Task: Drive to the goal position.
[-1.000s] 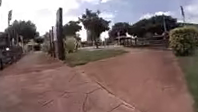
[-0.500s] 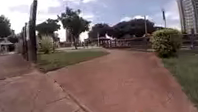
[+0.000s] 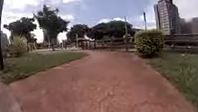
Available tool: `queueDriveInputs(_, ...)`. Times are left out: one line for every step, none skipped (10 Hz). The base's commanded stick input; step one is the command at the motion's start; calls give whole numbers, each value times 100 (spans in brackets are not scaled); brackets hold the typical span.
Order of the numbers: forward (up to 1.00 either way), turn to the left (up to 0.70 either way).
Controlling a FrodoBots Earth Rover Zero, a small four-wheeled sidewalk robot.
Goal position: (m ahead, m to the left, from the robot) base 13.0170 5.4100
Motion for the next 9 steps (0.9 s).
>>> queueDriveInputs(100, 0)
queueDriveInputs(100, 0)
queueDriveInputs(100, 0)
queueDriveInputs(100, 0)
queueDriveInputs(100, 0)
queueDriveInputs(100, 2)
queueDriveInputs(100, 3)
queueDriveInputs(100, 3)
queueDriveInputs(100, 3)
